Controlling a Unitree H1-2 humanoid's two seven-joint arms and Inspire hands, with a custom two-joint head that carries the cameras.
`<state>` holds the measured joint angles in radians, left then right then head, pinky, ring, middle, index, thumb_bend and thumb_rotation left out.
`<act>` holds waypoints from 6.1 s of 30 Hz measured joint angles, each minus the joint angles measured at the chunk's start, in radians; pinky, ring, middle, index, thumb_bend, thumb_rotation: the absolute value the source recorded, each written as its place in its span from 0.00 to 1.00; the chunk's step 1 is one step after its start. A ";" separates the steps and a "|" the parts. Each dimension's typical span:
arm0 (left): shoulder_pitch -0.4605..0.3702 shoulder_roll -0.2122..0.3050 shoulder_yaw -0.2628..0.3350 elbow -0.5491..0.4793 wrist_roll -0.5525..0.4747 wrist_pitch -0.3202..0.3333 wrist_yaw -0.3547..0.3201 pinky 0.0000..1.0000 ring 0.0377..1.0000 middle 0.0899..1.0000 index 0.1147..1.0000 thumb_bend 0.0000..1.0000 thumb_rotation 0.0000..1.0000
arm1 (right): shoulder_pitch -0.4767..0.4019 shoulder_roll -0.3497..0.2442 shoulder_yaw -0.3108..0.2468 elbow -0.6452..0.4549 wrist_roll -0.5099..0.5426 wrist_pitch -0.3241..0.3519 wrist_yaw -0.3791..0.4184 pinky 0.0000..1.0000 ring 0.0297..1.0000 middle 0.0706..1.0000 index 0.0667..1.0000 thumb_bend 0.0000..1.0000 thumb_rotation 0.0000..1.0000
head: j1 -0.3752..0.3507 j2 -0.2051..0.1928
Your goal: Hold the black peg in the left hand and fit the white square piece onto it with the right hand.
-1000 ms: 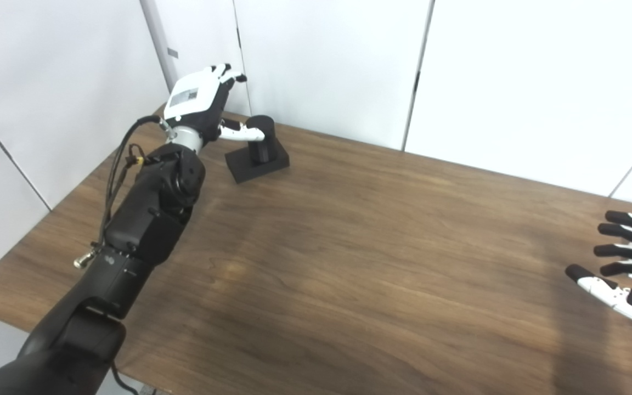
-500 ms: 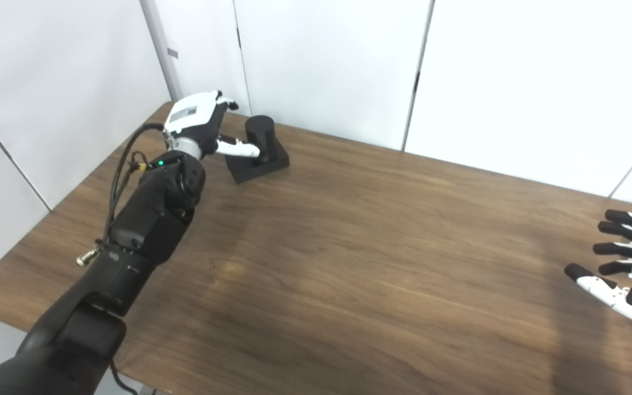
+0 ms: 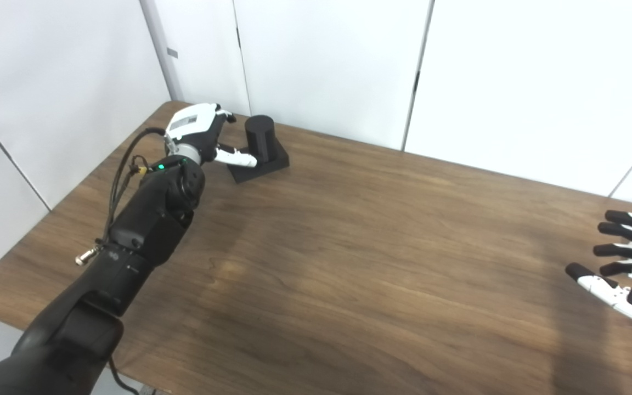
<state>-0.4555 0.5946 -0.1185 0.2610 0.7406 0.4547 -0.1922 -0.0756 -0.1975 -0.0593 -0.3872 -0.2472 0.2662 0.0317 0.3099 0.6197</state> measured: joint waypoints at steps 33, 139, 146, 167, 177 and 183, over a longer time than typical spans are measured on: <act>-0.062 -0.023 -0.099 0.198 -0.004 -0.018 0.041 0.92 1.00 0.99 0.83 0.96 0.51 | 0.008 0.000 -0.001 -0.041 -0.010 0.019 0.001 0.46 0.59 0.71 0.72 0.54 0.00 | -0.015 0.005; 0.070 -0.150 -0.430 -0.214 -0.079 -0.523 -0.054 0.71 0.89 0.88 0.42 0.52 0.07 | 0.006 0.001 -0.006 0.041 -0.046 -0.116 -0.044 0.45 0.56 0.68 0.68 0.52 0.00 | -0.258 0.092; 0.065 -0.166 -0.474 -0.233 -0.075 -0.538 -0.089 0.74 0.91 0.89 0.42 0.52 0.07 | 0.006 0.009 -0.001 0.044 -0.058 -0.117 -0.055 0.44 0.56 0.67 0.67 0.53 0.00 | -0.311 0.103; 0.030 -0.154 -0.538 -0.225 -0.021 -0.618 -0.084 0.80 0.89 0.89 0.42 0.52 0.07 | -0.044 -0.067 0.030 0.054 -0.121 -0.077 0.011 0.51 0.64 0.72 0.74 0.63 0.10 | -0.685 0.031; 0.037 -0.146 -0.535 -0.202 -0.020 -0.661 -0.048 0.79 0.89 0.88 0.42 0.52 0.06 | -0.143 -0.307 0.057 0.032 -0.204 0.031 0.202 0.58 0.73 0.81 0.79 0.75 0.09 | -0.782 -0.047; 0.048 -0.138 -0.534 -0.183 -0.020 -0.692 -0.001 0.78 0.88 0.88 0.42 0.52 0.06 | -0.183 -0.384 0.135 0.055 -0.330 0.063 0.282 0.64 0.79 0.85 0.82 0.75 0.12 | -0.811 -0.069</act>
<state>-0.4075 0.4563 -0.6529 0.0783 0.7202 -0.2371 -0.1934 -0.2582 -0.5815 0.0756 -0.3320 -0.5774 0.3290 0.3142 -0.5016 0.5507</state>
